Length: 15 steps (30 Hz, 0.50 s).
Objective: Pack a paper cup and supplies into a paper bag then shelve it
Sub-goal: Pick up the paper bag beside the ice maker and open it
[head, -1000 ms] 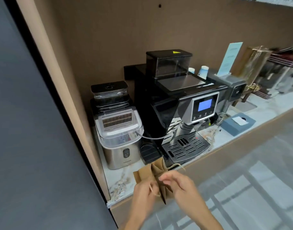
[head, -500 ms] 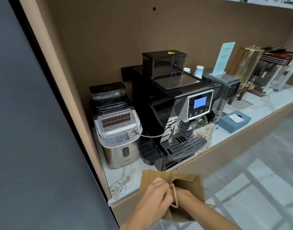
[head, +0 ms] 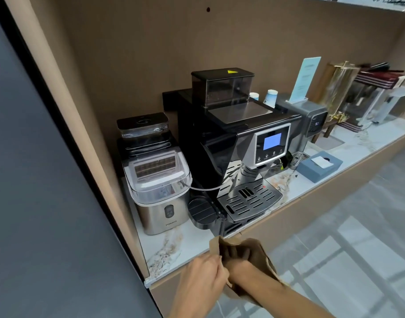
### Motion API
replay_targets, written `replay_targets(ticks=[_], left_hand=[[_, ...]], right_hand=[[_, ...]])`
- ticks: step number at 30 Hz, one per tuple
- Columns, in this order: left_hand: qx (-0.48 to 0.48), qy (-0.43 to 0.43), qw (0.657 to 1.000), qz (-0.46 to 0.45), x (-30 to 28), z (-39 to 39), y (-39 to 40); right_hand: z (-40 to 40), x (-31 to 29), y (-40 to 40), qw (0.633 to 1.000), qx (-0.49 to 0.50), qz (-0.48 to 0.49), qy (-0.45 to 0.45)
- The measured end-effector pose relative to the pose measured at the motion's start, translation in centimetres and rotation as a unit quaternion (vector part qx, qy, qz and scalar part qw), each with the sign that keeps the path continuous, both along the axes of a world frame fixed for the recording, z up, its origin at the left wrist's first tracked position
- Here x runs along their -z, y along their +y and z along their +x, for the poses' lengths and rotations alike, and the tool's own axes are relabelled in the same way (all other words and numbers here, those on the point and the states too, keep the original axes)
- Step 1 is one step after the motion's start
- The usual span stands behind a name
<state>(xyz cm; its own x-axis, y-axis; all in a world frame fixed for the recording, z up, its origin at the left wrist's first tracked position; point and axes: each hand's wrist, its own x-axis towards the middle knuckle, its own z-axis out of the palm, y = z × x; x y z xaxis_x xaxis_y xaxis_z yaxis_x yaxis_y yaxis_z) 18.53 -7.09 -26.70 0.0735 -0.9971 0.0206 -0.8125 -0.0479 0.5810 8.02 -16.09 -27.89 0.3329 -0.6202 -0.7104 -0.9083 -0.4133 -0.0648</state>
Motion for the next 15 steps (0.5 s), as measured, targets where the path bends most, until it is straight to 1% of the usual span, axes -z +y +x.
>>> replay_targets(ticks=[3, 5, 7, 9, 11, 13, 15], left_hand=[[-0.033, 0.052, 0.998, 0.008, -0.1, -0.2, -0.7], [-0.028, 0.075, 0.997, 0.011, -0.3, -0.6, -1.5], [-0.005, 0.082, 0.996, 0.027, -0.8, -1.4, -2.1], [0.014, 0.090, 0.995, 0.043, -1.1, -2.4, -2.8], [0.018, 0.100, 0.993, 0.053, -1.3, -3.5, -3.7], [0.012, 0.093, 0.994, 0.051, -1.3, -4.9, -4.6], [0.000, 0.084, 0.995, 0.045, -1.4, -6.3, -5.6]], right_hand=[[-1.4, -0.2, 0.2, 0.999, 0.040, -0.009, -0.021], [-2.5, -0.5, 0.0, 0.998, 0.051, -0.024, -0.039], [-3.2, -0.2, -0.9, 0.998, 0.050, -0.012, -0.027], [-3.9, -0.1, -1.8, 0.999, 0.025, 0.020, 0.001], [-5.1, -0.3, -2.7, 0.999, 0.013, 0.030, 0.012], [-6.7, -0.8, -3.4, 0.999, 0.002, 0.038, -0.010], [-8.5, -1.7, -4.1, 0.997, -0.005, 0.026, -0.066]])
